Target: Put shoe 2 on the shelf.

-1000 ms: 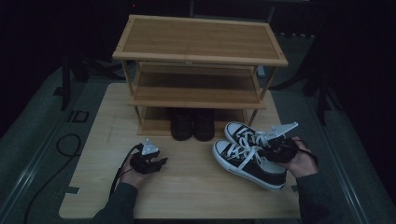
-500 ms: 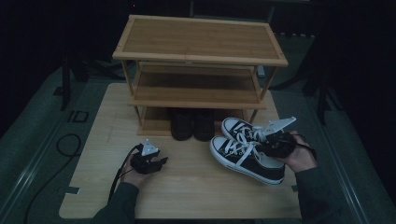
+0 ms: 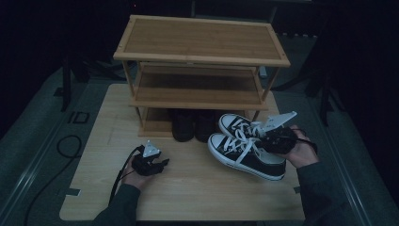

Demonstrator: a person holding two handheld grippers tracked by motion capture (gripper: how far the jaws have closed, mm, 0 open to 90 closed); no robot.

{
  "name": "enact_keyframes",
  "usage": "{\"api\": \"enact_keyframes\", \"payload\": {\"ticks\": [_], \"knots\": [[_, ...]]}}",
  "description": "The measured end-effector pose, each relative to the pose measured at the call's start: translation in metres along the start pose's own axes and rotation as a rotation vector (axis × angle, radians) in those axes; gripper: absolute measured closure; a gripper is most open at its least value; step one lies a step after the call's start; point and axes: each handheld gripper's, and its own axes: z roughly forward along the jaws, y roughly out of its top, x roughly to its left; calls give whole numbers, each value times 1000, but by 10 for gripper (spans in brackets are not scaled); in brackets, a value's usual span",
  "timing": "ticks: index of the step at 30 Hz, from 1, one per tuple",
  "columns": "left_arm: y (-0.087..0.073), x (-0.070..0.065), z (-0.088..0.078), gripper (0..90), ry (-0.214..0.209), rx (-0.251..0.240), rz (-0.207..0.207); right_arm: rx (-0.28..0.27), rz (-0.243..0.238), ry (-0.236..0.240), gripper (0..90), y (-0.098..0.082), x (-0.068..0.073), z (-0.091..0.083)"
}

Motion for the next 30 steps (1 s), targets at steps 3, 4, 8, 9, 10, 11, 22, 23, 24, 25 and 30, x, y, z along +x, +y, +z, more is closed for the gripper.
{"api": "enact_keyframes", "payload": {"ticks": [3, 4, 8, 9, 10, 11, 22, 23, 24, 25, 30], "knots": [[0, 0, 0, 510, 1, -2, -2, -1, -15, 4, 855, 4, 1, 0], [0, 0, 0, 510, 0, -1, -1, -4, -20, 5, 855, 6, 1, -1], [0, 0, 0, 508, 0, -1, -1, -5, -26, 16, 855, 11, 1, -2], [0, 0, 0, 508, 1, -1, -1, -2, -31, 16, 855, 13, 2, -3], [0, 0, 0, 508, 1, 0, -1, -3, -35, 20, 854, 14, 2, -3], [0, 0, 0, 507, 0, 0, -1, -4, -41, 22, 855, 16, 2, -3], [0, 0, 0, 501, 0, 0, -2, -18, -68, 47, 855, 29, 2, -6], [0, 0, 0, 501, -1, 1, -2, -15, -71, 44, 855, 30, 2, -6], [0, 0, 0, 500, -1, 1, -3, -14, -74, 45, 855, 30, 2, -7], [0, 0, 0, 500, -1, 1, -3, -14, -75, 43, 855, 31, 2, -7], [0, 0, 0, 498, -1, 1, -3, -18, -78, 43, 854, 31, 2, -10]]}}
